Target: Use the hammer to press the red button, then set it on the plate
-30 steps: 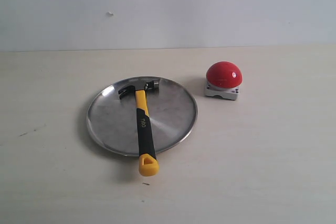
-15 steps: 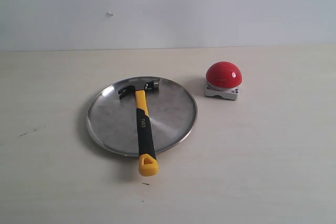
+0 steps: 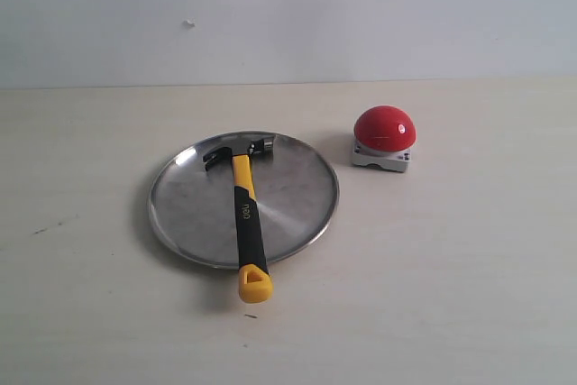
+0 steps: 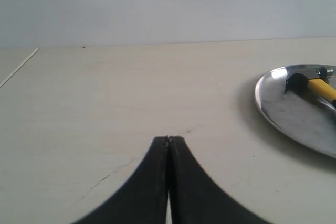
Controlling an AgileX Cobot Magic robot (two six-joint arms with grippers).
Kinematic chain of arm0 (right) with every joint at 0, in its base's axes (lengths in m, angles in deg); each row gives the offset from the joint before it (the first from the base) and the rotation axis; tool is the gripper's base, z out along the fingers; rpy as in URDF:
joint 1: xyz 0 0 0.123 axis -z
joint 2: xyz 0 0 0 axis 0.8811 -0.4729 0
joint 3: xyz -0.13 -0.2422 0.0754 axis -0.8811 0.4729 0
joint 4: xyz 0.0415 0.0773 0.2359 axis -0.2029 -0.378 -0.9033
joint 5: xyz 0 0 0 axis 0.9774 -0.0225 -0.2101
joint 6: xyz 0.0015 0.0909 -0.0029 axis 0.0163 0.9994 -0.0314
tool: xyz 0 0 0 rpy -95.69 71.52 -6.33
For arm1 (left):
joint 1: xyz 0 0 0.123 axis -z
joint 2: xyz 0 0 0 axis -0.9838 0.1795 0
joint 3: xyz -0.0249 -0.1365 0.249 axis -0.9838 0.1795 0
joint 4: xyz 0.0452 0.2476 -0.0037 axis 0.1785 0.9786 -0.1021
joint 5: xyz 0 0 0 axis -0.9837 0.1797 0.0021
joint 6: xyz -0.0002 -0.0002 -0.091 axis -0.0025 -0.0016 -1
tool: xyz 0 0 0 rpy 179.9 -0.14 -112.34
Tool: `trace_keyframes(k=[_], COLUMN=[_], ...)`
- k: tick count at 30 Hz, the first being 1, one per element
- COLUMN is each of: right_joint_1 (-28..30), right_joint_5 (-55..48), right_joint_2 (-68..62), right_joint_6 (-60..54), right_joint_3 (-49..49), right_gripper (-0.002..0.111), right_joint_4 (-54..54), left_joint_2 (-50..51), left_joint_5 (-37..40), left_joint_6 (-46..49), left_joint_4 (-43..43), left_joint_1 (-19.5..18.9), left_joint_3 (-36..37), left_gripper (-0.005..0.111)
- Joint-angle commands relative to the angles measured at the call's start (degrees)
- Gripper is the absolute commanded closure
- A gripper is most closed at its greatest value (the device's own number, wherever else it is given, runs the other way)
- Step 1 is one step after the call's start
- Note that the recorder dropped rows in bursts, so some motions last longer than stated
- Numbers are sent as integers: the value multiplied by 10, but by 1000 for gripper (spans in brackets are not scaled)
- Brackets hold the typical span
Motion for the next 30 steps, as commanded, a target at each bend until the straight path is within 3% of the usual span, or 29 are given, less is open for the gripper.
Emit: trace_keyframes(k=[1, 6, 8, 20, 30], right_joint_1=[3, 3, 3, 4, 67], right_joint_5=[-21, -106, -116, -119, -122], right_joint_2=[3, 4, 13, 50, 86], right_joint_6=[-114, -525, -583, -607, -605], right_joint_3=[1, 1, 7, 105, 158], right_gripper=[108, 108, 108, 108, 108], right_joint_4=[-144, -510, -538, -503, -507], left_joint_2=[-4, -4, -4, -4, -4], left_joint_5=[-2, -2, -2, -2, -2], left_joint_6=[3, 3, 3, 3, 3], left_joint_4=[1, 1, 1, 1, 1], left_joint_1=[-1, -1, -1, -1, -1], left_joint_3=[2, 2, 2, 2, 2], left_gripper=[107, 107, 107, 107, 107])
